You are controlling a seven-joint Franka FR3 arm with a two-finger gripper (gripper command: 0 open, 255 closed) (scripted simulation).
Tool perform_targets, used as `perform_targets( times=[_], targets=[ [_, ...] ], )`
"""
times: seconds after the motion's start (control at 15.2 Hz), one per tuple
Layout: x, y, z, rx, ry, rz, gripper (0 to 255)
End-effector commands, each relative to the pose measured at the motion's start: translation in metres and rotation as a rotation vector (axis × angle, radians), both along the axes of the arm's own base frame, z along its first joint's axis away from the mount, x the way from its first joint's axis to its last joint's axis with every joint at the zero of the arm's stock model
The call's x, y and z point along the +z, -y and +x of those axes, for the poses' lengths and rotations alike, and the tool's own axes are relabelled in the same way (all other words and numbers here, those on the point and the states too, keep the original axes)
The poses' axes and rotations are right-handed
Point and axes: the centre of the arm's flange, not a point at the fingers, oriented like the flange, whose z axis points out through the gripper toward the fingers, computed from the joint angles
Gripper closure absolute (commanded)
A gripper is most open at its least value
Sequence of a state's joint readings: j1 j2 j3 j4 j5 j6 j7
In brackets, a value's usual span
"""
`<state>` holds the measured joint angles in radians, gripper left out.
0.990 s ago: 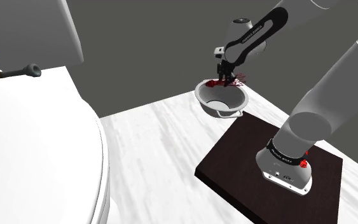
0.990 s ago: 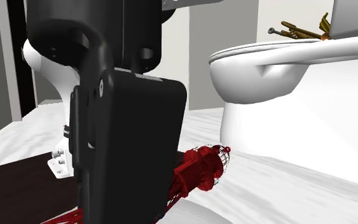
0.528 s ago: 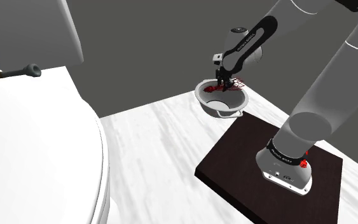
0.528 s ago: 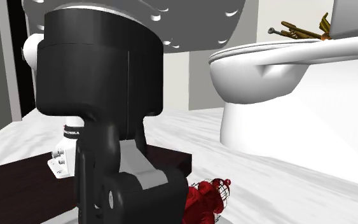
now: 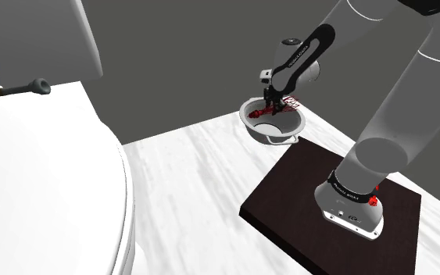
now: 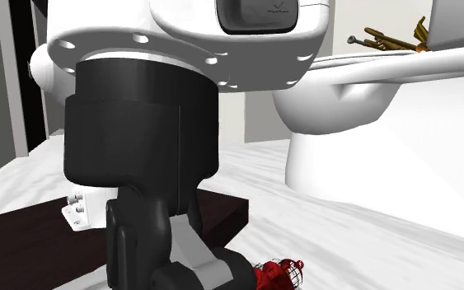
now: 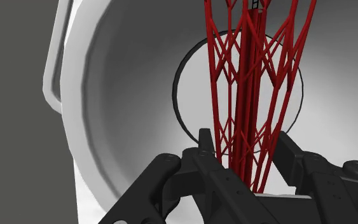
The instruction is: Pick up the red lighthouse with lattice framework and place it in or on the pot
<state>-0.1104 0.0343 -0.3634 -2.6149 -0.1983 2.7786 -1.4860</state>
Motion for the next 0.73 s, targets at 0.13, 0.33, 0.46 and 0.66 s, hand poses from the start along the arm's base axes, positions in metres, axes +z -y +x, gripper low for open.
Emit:
perform_targets(
  times=[0.13,0.33,0.46,0.66],
  targets=[
    [-0.002,0.004,-0.003,-0.012,-0.004,0.001,0],
    [-0.002,0.004,-0.003,-0.012,-0.004,0.001,0],
    [0.011,0.003,-0.003,-0.012,-0.004,0.001,0],
    [0.047,-0.002,-0.006,-0.012,-0.004,0.001,0]
  ],
)
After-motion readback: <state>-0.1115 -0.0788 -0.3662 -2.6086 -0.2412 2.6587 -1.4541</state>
